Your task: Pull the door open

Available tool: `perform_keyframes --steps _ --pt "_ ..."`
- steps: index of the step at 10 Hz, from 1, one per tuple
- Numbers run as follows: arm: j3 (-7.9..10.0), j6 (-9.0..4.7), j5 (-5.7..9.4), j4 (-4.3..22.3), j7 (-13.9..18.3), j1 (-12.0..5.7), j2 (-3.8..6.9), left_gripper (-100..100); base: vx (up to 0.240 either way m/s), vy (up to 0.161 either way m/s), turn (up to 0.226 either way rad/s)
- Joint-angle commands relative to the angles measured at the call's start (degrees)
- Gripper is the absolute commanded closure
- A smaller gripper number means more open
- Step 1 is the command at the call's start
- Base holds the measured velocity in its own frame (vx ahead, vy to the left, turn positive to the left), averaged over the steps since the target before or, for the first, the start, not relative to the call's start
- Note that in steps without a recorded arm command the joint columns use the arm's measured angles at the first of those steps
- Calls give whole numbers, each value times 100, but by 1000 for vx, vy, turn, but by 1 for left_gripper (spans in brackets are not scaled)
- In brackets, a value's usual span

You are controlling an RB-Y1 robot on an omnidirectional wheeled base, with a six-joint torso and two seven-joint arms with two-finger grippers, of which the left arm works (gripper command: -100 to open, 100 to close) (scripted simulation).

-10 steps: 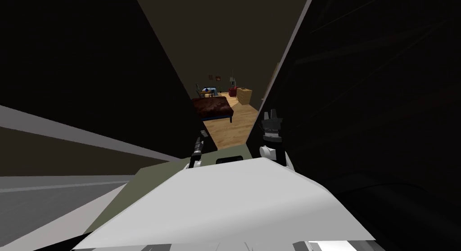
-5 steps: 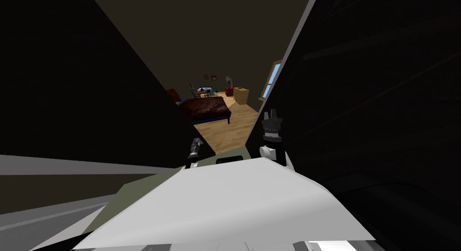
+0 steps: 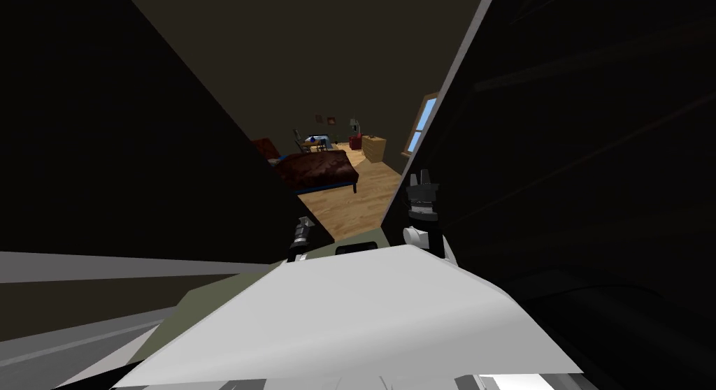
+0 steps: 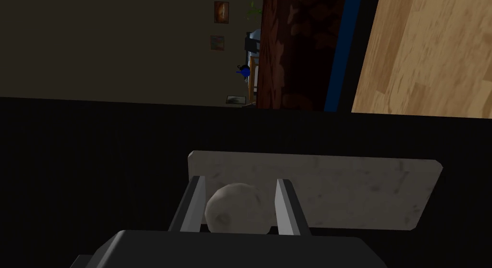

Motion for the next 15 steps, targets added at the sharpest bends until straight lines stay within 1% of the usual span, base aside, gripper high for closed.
perform_keyframes --steps 1,3,4,5,10,13,14,15 --pt "8 -8 7 -10 6 -13 4 100 0 0 0" --pt "8 -8 7 -10 6 -13 4 100 0 0 0" --pt "-85 -53 -43 -35 104 53 76 100 -96 34 -95" --pt "-108 -67 -55 -44 132 69 98 100 -163 39 -107" --pt "-381 -235 -197 -152 466 249 360 100 -203 43 -93" --pt "-517 -319 -268 -206 633 339 491 100 -199 38 -80" --pt "-515 -263 -265 -252 588 347 437 100 -88 1 -18" --pt "-604 -414 -308 -260 692 477 529 100 -131 54 -121"
